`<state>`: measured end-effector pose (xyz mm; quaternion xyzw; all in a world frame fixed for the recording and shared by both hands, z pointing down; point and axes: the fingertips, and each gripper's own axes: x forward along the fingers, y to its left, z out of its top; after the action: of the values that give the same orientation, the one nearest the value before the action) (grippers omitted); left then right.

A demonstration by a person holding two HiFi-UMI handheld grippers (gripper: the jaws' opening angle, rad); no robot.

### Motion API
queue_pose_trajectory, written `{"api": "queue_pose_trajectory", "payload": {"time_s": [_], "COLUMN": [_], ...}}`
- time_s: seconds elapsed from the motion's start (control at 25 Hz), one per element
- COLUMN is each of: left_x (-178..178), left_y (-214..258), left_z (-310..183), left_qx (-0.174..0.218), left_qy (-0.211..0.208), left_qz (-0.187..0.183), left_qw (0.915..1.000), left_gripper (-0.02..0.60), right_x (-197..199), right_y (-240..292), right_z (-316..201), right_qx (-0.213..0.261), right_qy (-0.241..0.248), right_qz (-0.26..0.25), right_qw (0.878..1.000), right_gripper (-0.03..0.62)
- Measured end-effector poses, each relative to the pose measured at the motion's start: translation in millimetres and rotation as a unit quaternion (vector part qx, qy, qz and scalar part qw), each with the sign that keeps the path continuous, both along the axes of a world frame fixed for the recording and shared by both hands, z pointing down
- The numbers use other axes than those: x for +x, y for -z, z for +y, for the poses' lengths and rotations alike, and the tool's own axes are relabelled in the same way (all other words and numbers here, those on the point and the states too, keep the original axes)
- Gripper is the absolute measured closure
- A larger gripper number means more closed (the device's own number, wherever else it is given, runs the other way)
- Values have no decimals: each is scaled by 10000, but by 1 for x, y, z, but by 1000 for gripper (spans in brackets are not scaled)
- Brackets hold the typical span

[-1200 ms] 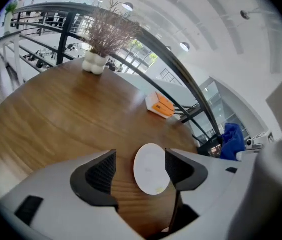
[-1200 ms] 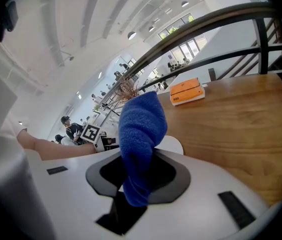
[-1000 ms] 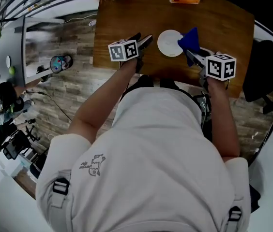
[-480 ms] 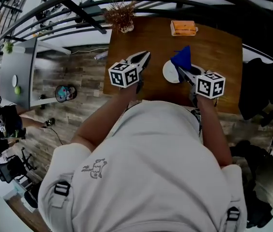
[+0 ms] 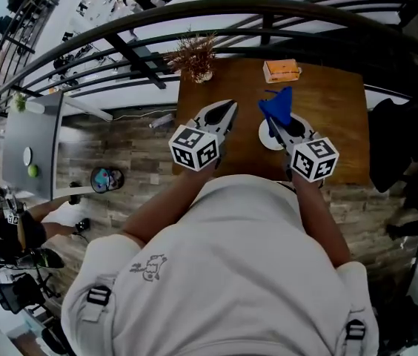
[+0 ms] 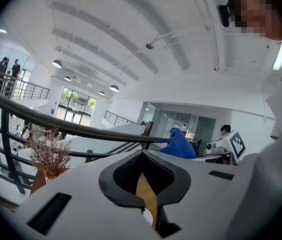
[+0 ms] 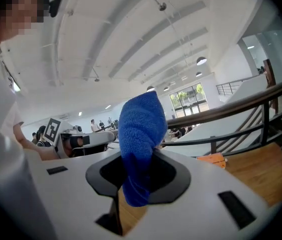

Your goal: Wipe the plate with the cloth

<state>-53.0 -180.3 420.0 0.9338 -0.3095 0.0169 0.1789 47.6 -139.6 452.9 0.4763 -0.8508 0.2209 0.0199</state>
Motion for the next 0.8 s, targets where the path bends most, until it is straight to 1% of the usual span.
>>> {"api": "queue_pose_trajectory", "payload": {"time_s": [0.16,0.28,0.36,0.56,0.8], "left_x": [-6,-11,-14,-17,-14], "left_y": [20,28,32,40,43], "left_z": [11,19,22,26,31], "left_qx": [400,532,580,651,736], "left_qy": [-203,-273,-311,-365,-498], "left_qz": [-45,-23,-10,59,107], "left_qw": [9990,9982,9978,9972,9960], "left_gripper": [575,575,575,575,575], "right_x": [-19,-28,-33,-40,-43], "right_y": [20,35,42,53,58], "right_z": [10,20,25,30,33], "right_qx": [519,890,1043,1226,1231], "right_qy": [-239,-388,-476,-659,-739], "right_qz": [147,222,285,456,511], "right_qw": [9983,9950,9930,9892,9883], "right_gripper": [494,494,496,496,497]}}
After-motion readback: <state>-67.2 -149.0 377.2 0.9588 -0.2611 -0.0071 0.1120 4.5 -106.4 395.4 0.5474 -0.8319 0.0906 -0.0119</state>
